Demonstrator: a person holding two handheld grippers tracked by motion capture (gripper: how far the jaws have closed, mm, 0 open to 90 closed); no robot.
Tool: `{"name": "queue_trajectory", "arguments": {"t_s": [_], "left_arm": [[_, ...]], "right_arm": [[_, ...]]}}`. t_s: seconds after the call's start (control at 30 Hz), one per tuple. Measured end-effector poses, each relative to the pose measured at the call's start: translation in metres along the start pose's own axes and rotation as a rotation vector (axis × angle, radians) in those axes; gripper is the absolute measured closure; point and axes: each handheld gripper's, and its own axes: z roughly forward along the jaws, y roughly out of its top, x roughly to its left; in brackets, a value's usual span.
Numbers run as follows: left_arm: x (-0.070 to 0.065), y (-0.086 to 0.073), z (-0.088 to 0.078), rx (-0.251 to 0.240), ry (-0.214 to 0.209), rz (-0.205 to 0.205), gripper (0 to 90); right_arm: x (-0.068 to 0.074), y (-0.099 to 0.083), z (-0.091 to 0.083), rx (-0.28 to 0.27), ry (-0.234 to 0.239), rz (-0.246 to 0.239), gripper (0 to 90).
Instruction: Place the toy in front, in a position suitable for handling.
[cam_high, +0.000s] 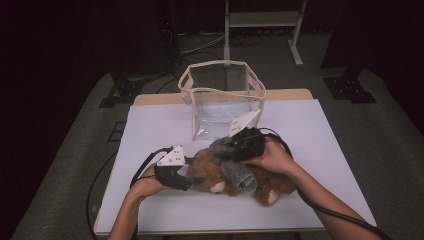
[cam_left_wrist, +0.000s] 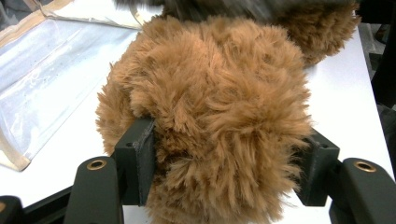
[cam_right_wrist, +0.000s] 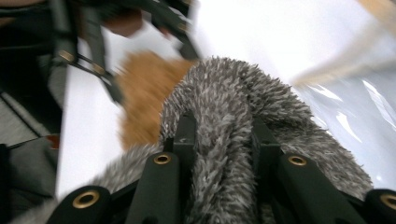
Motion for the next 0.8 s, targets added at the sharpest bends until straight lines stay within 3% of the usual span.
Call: {"name": "queue_trajectory", "arguments": {"t_s": [0.07,0.1,0.27,0.33,0.5,0.7,0.8], "left_arm": [[0.001,0.0,0.0,0.001,0.0,0.0,35.0],[0.001,0.0,0.0,0.001,0.001,-0.002,34.7],[0.002,0.001,-0.001,0.009,-0.002,-0.011,30.0],[0.003,0.003,-0.004,0.025,-0.003,-0.016,26.1],[0.0,0.009,-0.009,0.005,-0.044,-0.025,20.2],[-0.006,0.019,-0.006,-0.008,-0.053,-0.008,22.1],[-0.008,0.017,-0.002,0.003,-0.05,0.007,25.1]], "right_arm": [[-0.006,-0.005,-0.006,-0.006,-0.017,0.02,69.4],[-0.017,-0.015,-0.016,-0.004,-0.027,0.062,69.3],[-0.019,-0.029,-0.014,0.022,-0.016,0.091,69.4],[-0.013,-0.032,-0.01,0.024,-0.009,0.086,69.6],[0.011,-0.034,-0.005,0.021,-0.007,0.039,69.9],[0.031,-0.034,-0.005,0.023,-0.028,-0.005,69.9],[0.03,-0.036,-0.008,0.016,-0.032,-0.015,69.8]]}}
